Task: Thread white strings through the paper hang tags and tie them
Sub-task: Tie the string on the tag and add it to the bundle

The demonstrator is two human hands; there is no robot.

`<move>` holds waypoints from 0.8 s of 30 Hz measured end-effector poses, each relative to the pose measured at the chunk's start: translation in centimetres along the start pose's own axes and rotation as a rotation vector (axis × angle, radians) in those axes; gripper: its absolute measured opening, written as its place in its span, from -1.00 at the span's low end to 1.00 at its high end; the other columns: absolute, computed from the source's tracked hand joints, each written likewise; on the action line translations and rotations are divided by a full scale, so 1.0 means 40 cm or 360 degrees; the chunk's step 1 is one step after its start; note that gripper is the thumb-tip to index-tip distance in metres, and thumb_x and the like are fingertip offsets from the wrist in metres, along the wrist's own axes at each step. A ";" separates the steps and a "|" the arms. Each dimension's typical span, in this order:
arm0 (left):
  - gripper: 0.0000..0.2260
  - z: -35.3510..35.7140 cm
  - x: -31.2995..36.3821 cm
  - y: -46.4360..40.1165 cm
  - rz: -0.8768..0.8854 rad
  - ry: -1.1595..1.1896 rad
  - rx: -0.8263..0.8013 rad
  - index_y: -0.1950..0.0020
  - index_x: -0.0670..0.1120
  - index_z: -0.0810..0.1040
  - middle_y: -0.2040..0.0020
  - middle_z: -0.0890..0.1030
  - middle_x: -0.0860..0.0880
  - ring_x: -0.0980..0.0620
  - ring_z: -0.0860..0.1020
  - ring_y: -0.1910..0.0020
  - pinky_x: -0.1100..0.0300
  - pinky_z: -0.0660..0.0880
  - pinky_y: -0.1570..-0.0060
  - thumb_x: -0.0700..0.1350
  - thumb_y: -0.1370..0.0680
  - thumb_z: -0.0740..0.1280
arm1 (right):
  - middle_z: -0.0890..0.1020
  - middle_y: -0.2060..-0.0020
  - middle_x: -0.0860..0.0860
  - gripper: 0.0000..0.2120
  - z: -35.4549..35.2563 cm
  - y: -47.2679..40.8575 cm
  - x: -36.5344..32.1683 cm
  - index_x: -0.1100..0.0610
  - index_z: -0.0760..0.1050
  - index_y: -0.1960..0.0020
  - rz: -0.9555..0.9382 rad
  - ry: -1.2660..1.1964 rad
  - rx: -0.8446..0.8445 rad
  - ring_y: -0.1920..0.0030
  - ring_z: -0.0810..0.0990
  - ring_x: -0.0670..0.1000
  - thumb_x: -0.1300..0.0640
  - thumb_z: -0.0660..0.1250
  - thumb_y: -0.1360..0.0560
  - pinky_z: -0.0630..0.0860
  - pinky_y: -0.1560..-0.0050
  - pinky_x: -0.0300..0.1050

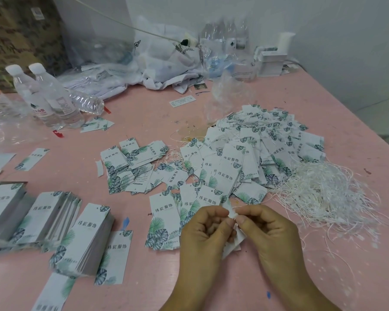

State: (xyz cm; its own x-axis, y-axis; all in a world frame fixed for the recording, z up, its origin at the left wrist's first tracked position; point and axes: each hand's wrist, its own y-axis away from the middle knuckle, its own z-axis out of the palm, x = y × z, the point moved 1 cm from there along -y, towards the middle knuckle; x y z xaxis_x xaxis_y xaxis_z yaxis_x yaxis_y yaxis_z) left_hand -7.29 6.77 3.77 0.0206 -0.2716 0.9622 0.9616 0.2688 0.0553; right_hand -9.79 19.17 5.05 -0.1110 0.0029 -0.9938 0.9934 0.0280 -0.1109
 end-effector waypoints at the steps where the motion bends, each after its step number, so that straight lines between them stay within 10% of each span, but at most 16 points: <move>1: -0.72 -0.001 0.000 0.000 0.0020 -0.0039 0.0005 0.15 0.02 0.67 0.30 0.66 -0.07 0.09 0.62 0.36 0.29 0.56 0.35 -0.38 -0.50 0.42 | 0.73 0.25 -0.05 -0.65 0.000 0.000 0.000 -0.08 0.69 0.15 0.0007 0.0007 0.0000 0.25 0.67 -0.17 0.40 0.43 -0.43 0.53 0.20 -0.42; 24: -0.78 -0.009 -0.010 0.008 0.0201 -0.0286 -0.0003 -0.02 0.12 0.70 0.19 0.70 -0.01 0.12 0.63 0.24 0.29 0.56 0.19 -0.13 -0.43 0.45 | 0.74 0.16 0.11 -0.81 -0.022 -0.020 0.018 0.07 0.72 0.07 0.0258 -0.0273 -0.0373 0.08 0.72 0.05 0.19 0.37 -0.38 0.57 0.07 -0.26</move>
State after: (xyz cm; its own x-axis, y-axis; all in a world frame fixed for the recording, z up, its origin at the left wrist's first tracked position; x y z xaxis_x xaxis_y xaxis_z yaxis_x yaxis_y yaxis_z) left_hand -6.89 6.63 3.31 0.0921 -0.0665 0.9935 0.9550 0.2883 -0.0692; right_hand -10.68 20.04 4.41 0.0738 -0.1419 -0.9871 0.9623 0.2700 0.0332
